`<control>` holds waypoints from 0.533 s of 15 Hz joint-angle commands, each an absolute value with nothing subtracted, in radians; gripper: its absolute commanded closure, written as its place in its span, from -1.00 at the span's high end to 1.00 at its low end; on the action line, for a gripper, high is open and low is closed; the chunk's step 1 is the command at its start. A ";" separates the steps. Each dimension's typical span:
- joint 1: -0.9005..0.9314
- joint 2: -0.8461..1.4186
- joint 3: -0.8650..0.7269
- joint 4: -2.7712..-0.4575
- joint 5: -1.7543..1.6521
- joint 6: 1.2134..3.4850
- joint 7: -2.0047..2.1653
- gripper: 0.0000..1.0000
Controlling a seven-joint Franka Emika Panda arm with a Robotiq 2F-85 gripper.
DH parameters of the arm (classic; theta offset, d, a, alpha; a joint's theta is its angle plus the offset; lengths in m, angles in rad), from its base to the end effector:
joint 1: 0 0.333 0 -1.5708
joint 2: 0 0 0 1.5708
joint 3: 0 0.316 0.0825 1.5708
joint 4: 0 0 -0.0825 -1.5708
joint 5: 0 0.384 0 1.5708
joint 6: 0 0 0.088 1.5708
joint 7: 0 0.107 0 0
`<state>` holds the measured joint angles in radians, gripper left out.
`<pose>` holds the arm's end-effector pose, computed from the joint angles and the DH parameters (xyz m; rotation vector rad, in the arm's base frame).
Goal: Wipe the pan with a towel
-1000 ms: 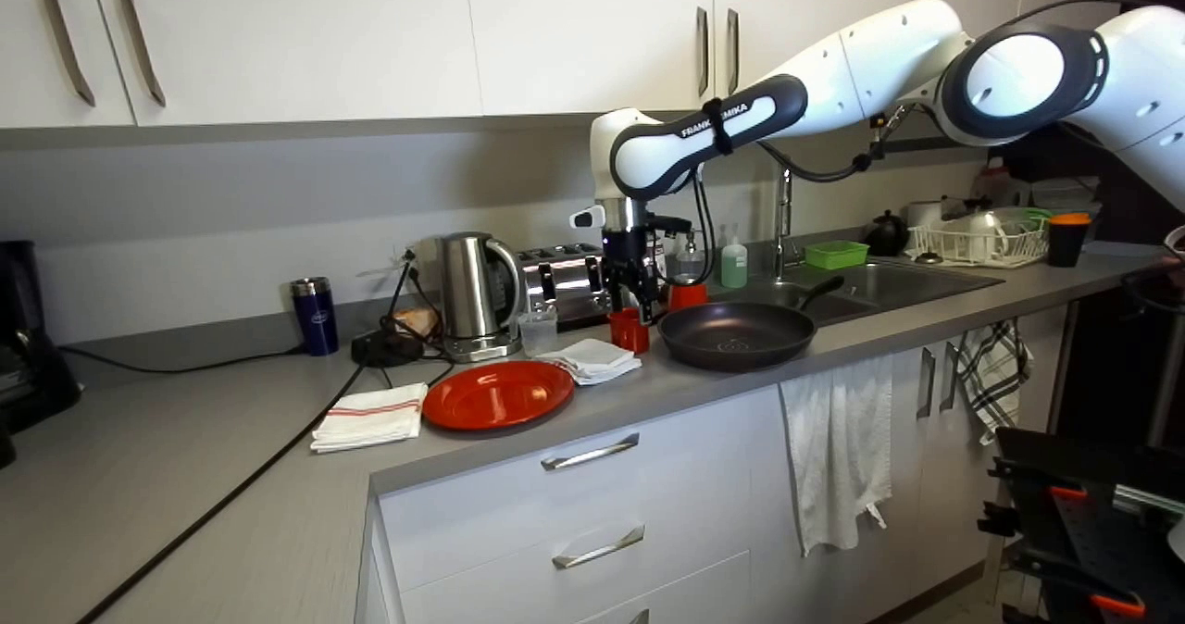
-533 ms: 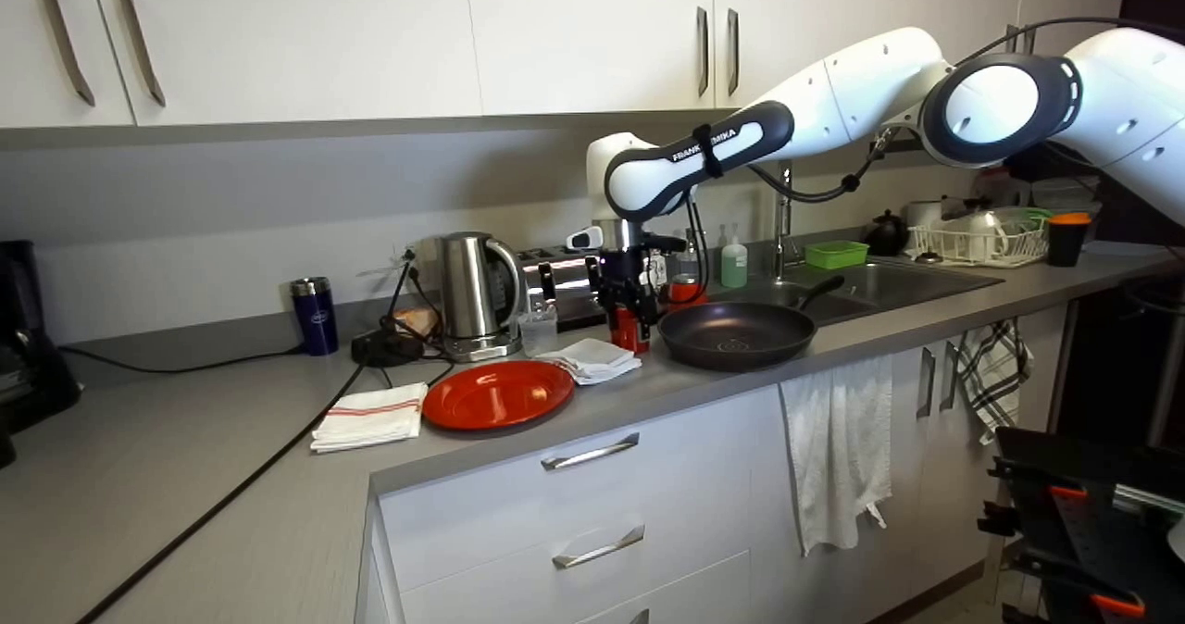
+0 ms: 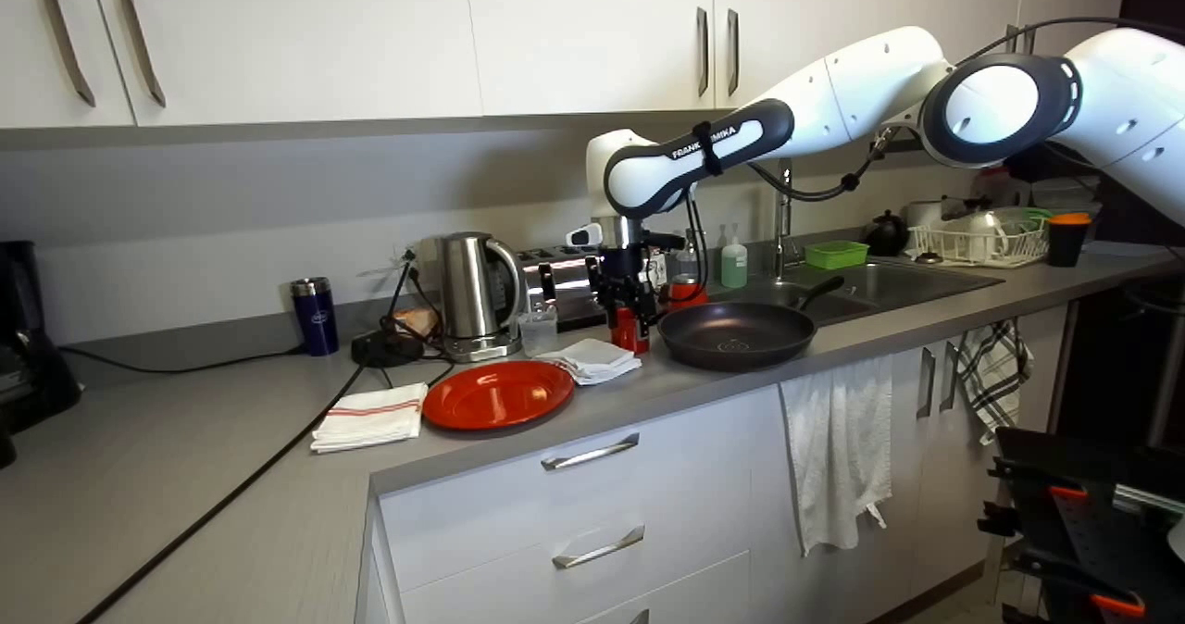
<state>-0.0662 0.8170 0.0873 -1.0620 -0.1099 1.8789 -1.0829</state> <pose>0.7658 -0.0140 0.3456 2.6390 1.6356 -0.0293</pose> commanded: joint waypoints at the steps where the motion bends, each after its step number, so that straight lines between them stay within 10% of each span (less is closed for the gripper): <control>1: -0.056 0.829 0.073 -1.038 -0.117 1.858 -1.085 1.00; 8: -0.062 0.916 0.068 -0.933 -0.141 1.856 -1.184 1.00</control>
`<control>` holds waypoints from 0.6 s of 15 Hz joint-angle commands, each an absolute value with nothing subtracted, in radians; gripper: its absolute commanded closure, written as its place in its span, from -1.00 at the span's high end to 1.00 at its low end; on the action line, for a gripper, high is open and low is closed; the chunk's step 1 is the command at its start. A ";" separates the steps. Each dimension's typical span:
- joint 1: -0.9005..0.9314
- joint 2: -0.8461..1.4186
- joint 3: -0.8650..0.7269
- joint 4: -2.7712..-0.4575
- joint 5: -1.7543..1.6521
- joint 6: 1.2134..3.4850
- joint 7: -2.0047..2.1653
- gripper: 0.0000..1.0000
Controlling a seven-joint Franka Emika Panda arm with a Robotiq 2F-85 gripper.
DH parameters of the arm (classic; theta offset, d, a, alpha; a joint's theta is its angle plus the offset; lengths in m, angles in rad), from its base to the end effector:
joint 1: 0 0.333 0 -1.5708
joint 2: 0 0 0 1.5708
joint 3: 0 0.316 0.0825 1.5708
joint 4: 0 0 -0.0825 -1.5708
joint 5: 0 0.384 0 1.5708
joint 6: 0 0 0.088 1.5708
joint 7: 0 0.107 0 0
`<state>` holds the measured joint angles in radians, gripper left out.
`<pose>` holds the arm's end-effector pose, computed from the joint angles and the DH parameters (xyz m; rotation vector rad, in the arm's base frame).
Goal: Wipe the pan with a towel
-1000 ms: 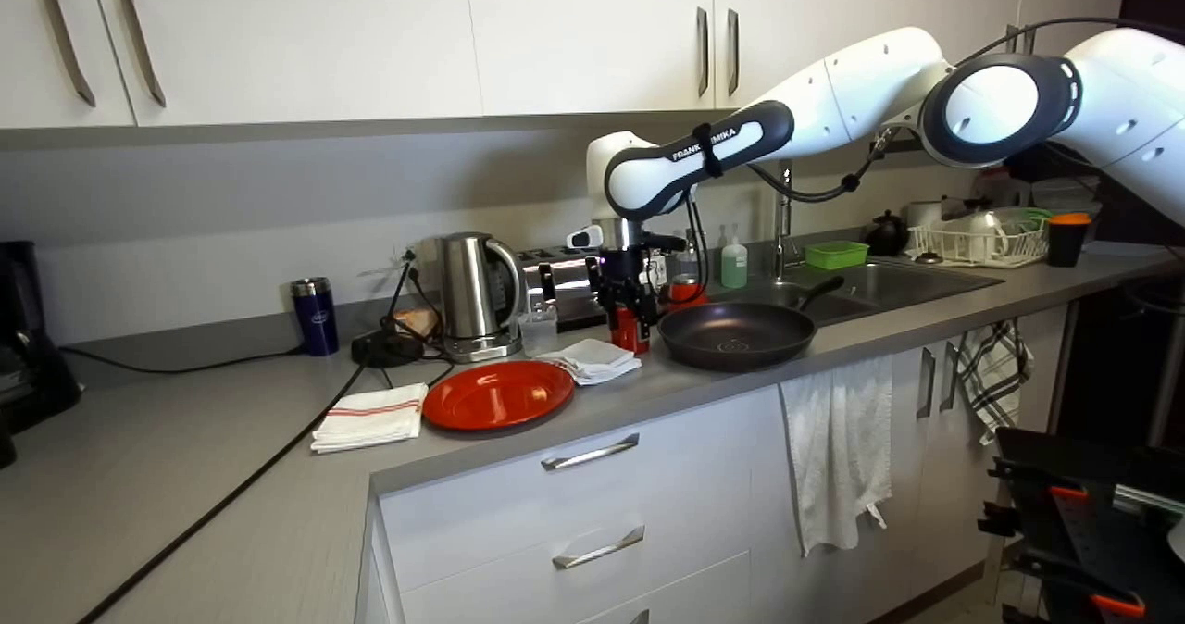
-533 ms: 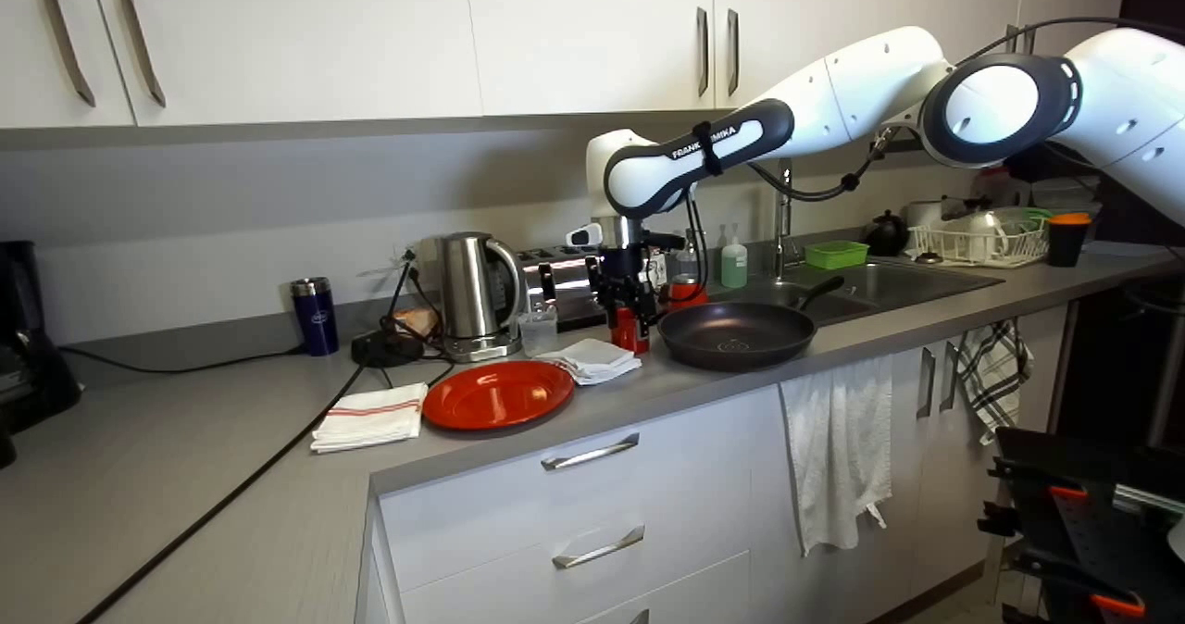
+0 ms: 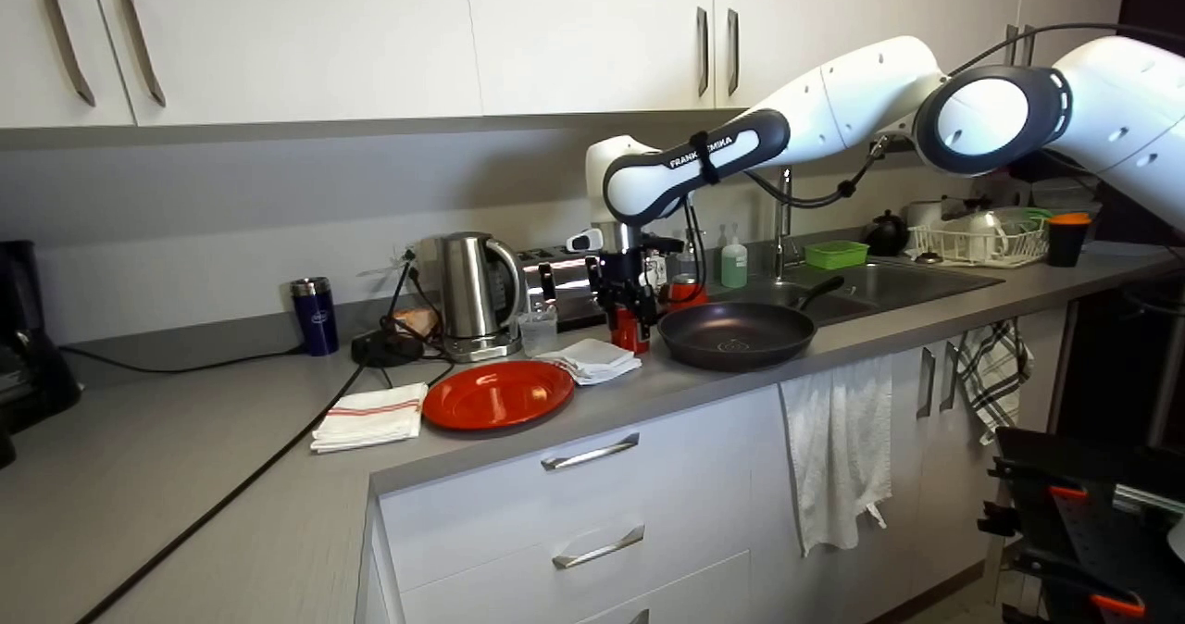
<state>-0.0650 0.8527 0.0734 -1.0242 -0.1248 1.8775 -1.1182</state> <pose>0.7712 -0.0224 0.3359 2.5988 1.6640 -0.0490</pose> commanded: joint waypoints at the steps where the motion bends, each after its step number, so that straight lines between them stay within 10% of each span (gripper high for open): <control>1: -0.066 0.930 0.072 -0.916 -0.138 1.855 -1.214 1.00; 9: -0.071 1.027 0.077 -0.819 -0.126 1.973 -1.401 1.00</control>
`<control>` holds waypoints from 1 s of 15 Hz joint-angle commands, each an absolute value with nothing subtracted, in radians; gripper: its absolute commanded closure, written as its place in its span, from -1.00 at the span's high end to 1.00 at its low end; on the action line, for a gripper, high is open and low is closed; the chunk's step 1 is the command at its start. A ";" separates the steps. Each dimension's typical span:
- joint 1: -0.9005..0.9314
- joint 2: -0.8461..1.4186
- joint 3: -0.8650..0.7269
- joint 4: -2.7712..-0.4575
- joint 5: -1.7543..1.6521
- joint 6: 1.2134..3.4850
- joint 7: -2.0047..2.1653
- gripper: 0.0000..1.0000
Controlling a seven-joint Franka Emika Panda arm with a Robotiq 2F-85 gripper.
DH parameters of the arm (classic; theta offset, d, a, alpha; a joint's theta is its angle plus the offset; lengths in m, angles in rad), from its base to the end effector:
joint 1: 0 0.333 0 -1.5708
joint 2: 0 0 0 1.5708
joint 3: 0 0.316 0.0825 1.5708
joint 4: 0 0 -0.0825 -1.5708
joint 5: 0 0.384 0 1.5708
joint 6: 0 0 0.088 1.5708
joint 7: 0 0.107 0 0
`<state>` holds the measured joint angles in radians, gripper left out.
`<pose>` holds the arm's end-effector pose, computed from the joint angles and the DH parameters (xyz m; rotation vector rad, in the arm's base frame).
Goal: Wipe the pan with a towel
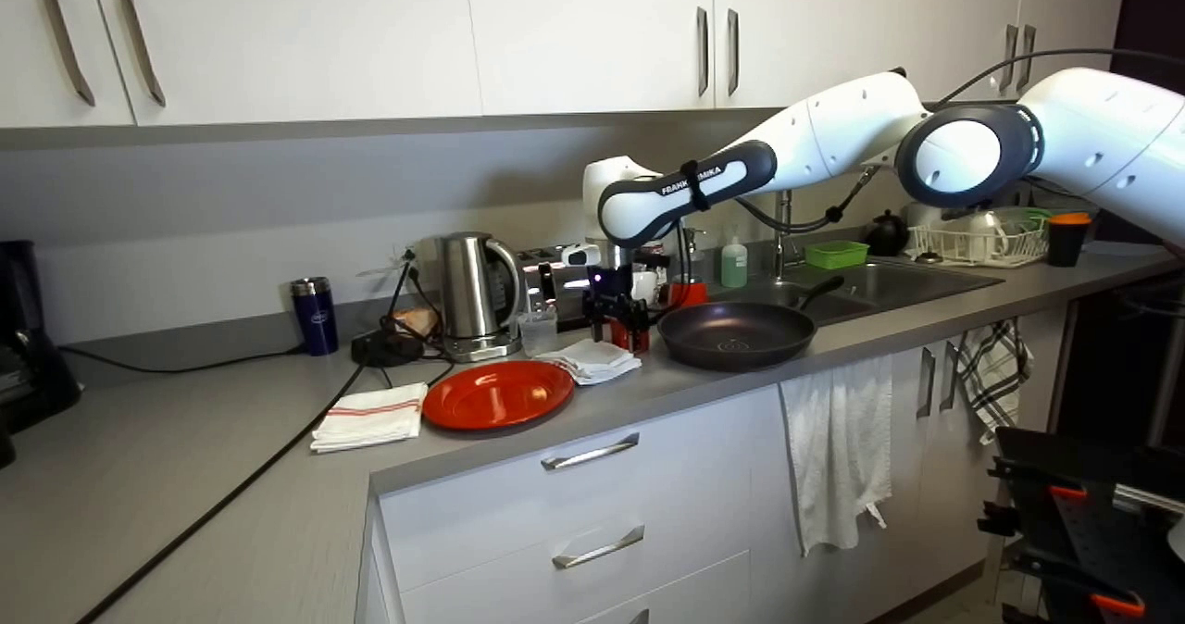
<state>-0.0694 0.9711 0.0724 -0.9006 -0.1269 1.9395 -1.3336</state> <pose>0.7933 -0.0298 0.3085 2.3867 1.9000 0.0253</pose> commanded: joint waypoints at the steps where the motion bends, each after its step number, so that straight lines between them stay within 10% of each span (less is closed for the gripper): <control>1: -0.072 1.036 0.078 -0.813 -0.122 1.998 -1.409 1.00; 12: -0.078 1.105 0.083 -0.776 -0.100 2.092 -1.430 1.00; 13: -0.080 1.109 0.083 -0.772 -0.099 2.091 -1.428 0.50; 15: -0.082 1.110 0.082 -0.770 -0.098 2.090 -1.426 0.34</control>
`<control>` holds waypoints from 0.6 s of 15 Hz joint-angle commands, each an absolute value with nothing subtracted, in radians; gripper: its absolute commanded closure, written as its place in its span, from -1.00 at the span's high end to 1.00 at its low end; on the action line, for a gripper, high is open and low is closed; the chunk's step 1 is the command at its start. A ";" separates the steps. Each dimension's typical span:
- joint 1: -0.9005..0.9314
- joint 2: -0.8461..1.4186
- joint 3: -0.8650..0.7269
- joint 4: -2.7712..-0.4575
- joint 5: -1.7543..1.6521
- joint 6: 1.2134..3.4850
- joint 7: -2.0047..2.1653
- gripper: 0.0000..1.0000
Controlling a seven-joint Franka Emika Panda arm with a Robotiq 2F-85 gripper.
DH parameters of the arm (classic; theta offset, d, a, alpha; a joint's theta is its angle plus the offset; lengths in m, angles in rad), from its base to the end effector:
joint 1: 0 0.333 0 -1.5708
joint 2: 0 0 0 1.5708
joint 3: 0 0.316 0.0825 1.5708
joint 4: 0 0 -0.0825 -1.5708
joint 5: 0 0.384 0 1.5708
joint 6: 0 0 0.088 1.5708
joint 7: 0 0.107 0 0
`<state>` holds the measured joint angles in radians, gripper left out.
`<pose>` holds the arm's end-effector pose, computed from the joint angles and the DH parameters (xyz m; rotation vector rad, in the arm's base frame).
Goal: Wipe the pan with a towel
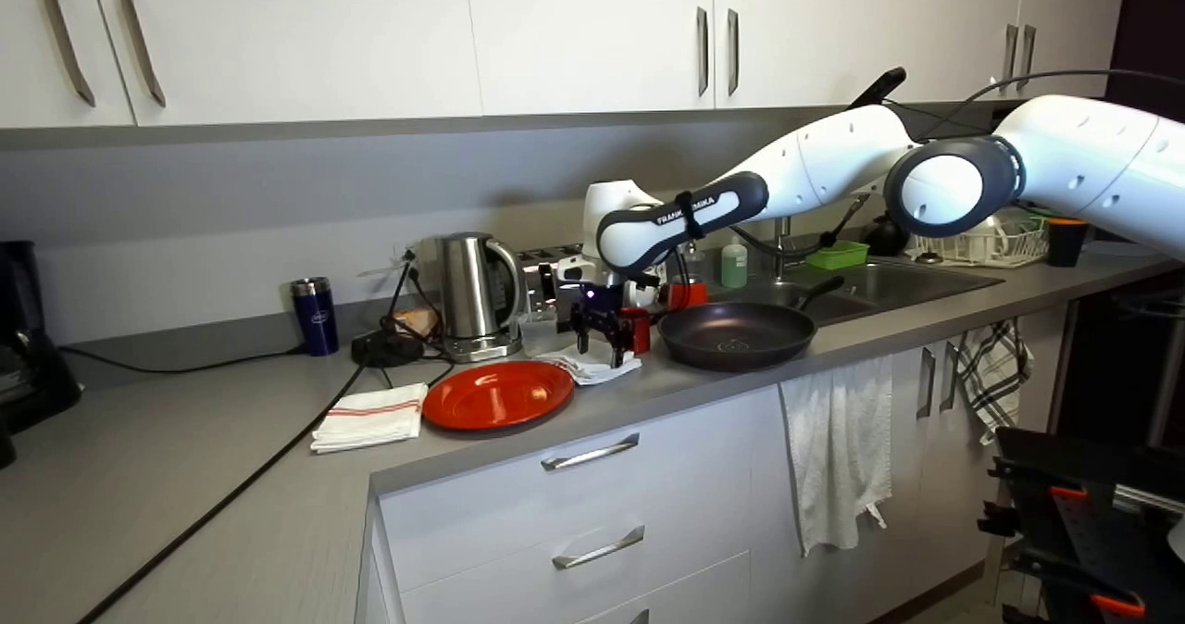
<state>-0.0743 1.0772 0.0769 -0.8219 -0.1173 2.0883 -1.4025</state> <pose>0.8135 -0.0328 0.2769 2.2732 1.9273 0.1763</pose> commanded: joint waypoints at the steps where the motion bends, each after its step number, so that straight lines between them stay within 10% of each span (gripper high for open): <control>1: -0.084 1.109 0.082 -0.769 -0.097 2.090 -1.424 0.17; 6: -0.090 1.102 0.080 -0.770 -0.094 2.099 -1.419 -0.61; 7: -0.090 1.100 0.079 -0.770 -0.095 2.100 -1.416 0.24; 9: -0.091 1.097 0.079 -0.770 -0.093 2.098 -1.414 0.18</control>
<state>-0.0885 1.0773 0.0769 -0.8082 -0.1125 2.0909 -1.4024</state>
